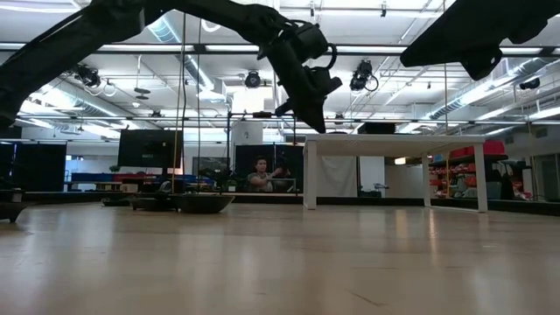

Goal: Pick & Place Mini shaped plates
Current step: Stack the black drop shaped plate on the black drop shaped plate on the shelf, then stack the black leaf shaped plate on the black leaf shaped plate on the shelf

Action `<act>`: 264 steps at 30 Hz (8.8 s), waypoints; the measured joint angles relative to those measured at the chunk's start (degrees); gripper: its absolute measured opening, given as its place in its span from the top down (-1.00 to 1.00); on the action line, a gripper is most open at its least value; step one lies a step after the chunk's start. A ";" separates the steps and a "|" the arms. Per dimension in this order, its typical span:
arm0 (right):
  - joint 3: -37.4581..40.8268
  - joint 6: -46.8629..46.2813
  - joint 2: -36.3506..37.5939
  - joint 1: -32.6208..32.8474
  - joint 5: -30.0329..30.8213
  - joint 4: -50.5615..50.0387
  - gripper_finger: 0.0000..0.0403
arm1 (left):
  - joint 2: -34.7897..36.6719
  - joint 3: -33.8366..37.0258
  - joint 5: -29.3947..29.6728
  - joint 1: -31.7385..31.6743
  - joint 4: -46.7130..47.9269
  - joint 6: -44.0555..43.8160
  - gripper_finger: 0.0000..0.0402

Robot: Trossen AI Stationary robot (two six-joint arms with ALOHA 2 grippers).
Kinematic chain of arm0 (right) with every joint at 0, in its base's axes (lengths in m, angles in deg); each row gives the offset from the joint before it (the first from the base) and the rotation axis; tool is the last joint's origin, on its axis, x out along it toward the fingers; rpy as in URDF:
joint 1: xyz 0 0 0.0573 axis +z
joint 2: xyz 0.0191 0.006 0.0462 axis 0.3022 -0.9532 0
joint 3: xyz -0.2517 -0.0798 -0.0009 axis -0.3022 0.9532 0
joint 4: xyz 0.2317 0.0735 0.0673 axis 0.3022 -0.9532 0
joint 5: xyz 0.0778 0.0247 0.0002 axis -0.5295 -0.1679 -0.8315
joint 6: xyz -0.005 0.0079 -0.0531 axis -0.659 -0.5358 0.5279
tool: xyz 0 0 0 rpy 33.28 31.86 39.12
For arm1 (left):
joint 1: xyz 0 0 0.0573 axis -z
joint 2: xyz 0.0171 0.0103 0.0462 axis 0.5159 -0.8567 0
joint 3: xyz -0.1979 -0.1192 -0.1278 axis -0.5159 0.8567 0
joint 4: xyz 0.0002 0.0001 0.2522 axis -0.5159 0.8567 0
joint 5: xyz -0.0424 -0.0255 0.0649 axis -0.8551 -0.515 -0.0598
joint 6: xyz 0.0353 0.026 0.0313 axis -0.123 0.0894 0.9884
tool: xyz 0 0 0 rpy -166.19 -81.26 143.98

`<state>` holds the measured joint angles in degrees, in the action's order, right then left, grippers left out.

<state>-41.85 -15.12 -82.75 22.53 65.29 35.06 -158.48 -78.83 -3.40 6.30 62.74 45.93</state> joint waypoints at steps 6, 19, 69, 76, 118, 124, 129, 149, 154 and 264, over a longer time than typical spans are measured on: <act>0.00 0.00 0.00 0.00 0.00 0.01 0.96 | -0.96 -0.04 -0.19 -0.04 -0.67 -0.17 0.97; 0.00 -0.19 0.00 0.00 0.00 0.11 0.96 | 4.42 -0.07 1.27 0.88 7.75 3.01 0.96; 0.04 -1.49 0.02 -3.10 10.61 5.29 0.92 | 54.23 100.02 36.30 41.94 -37.67 -58.25 0.58; 0.04 -0.63 0.02 -5.79 4.51 5.56 0.92 | 51.17 100.94 22.05 30.98 -48.18 -50.00 0.18; 0.04 -0.77 0.02 -6.18 4.28 5.55 0.92 | 45.53 99.93 11.61 30.80 -74.35 -34.29 0.98; 0.01 -4.87 -0.34 -11.02 -1.34 5.71 0.87 | 45.11 96.06 13.56 34.17 -74.51 -31.21 0.99; -0.06 -5.59 -4.99 -16.44 -9.31 9.01 0.71 | 45.11 95.62 15.31 34.71 -72.93 -30.79 0.98; -14.97 -7.95 -26.13 -34.51 -28.96 4.69 0.19 | 45.42 95.67 16.05 35.58 -50.23 -41.30 0.97; -15.06 -2.13 -26.44 -37.11 -33.50 4.79 0.29 | 45.42 95.67 18.23 36.19 -50.27 -41.13 0.97; 3.44 -62.34 21.64 -66.95 1.27 -23.62 0.62 | 49.68 95.65 39.06 46.90 -50.46 -41.21 0.96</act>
<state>-38.41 -77.45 -61.11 -44.43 66.56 11.44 -108.80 16.82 35.65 53.21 12.28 4.72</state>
